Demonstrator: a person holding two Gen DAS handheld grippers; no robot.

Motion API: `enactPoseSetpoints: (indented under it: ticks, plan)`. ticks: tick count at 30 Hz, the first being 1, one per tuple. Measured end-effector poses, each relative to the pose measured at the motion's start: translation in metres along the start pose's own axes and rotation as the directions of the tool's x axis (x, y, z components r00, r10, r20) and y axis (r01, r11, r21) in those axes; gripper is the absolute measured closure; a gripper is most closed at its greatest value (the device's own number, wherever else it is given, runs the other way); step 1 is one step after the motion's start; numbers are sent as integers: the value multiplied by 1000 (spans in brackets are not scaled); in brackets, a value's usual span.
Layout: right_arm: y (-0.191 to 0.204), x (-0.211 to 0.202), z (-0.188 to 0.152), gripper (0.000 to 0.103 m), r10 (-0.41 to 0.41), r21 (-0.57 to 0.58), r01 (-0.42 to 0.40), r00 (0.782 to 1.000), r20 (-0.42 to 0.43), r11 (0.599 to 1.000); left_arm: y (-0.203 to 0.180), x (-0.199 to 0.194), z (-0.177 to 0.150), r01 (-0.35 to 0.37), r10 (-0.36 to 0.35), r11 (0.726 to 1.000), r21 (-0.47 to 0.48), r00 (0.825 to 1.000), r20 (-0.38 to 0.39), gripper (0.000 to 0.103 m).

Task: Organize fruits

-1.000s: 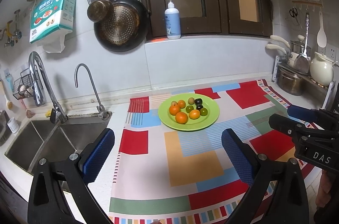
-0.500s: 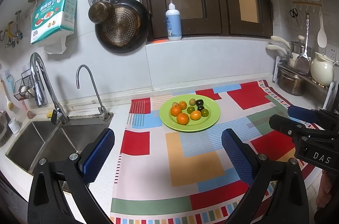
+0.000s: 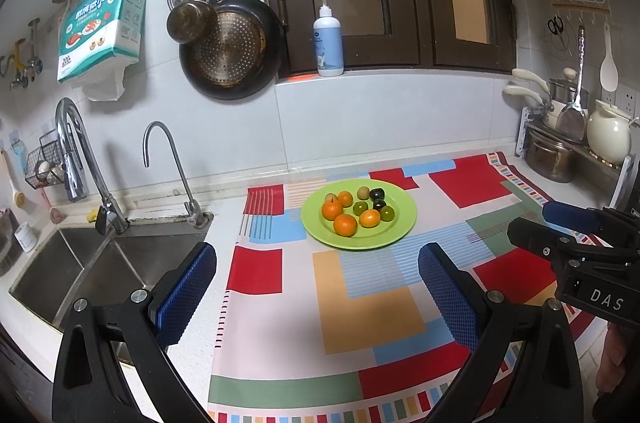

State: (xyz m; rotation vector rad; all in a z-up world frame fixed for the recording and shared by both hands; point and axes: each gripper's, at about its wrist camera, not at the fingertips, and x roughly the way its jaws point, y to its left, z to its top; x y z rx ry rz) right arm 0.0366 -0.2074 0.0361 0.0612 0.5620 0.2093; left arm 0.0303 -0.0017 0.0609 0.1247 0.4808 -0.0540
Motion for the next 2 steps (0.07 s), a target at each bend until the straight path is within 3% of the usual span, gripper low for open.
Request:
enactPoseSetpoints:
  ticks: [2]
  plan:
    - [0,0,0,43,-1,-2,1,1000,1,1000,0,0,0,1,-1,1000,-1,1000,-1,0]
